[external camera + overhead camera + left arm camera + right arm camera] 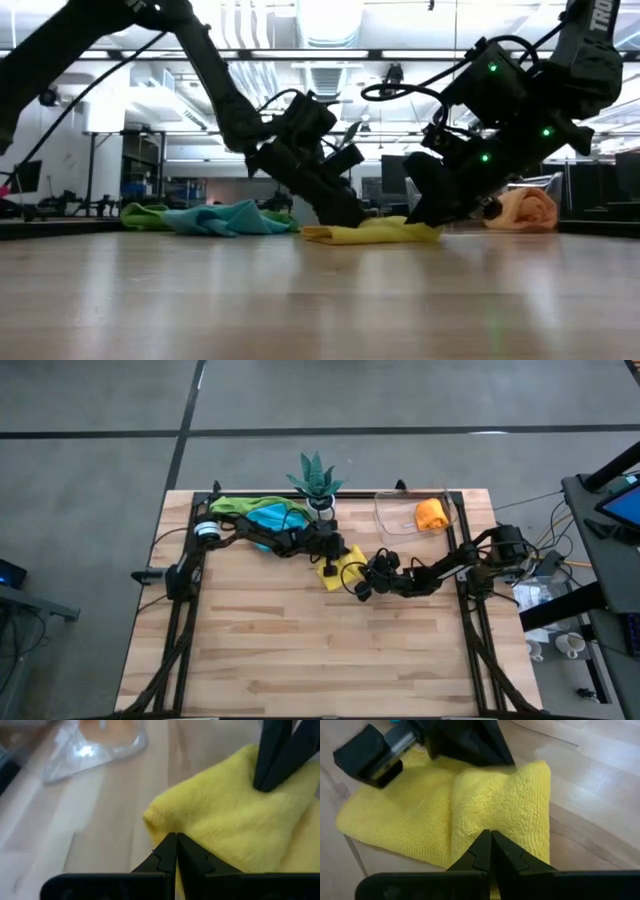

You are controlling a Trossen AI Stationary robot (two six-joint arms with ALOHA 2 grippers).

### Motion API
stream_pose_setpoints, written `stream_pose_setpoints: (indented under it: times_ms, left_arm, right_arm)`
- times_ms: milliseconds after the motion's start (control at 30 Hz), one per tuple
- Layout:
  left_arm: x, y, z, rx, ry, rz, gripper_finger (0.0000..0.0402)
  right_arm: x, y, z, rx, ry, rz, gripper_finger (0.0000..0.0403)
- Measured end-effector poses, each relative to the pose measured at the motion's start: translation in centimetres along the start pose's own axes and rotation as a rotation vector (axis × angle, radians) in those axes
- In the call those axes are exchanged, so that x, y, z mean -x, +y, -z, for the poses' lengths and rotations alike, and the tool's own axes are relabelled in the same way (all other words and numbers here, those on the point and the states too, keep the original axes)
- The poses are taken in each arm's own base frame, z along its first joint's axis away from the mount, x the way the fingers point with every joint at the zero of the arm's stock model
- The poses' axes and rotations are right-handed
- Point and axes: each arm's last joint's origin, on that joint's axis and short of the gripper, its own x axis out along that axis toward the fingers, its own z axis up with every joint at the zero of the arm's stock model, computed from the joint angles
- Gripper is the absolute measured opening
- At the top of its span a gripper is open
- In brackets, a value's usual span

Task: Roll microfiber towels into tight, uniform cylinder then place into a basket
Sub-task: Roll the yellow microfiber cloth

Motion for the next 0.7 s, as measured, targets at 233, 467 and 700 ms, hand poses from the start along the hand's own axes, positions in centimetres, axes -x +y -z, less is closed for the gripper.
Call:
stream_pose_setpoints:
  times_ms: [233, 467, 700]
  left_arm:
    - [3.1, -0.4, -3.0, 0.043, 0.059, -0.010, 0.0000]
    - [5.3, -5.0, -3.1, 0.024, 0.070, 0.088, 0.0000]
    - [5.4, -8.5, -2.0, 0.084, 0.035, 0.043, 0.0000]
  right_arm:
    - [0.0, 0.0, 0.0, 0.001, 0.002, 0.001, 0.0008]
    - [0.0, 0.0, 0.0, -0.049, 0.003, 0.001, 0.0008]
    - [0.0, 0.0, 0.0, -0.110, 0.003, -0.001, 0.0008]
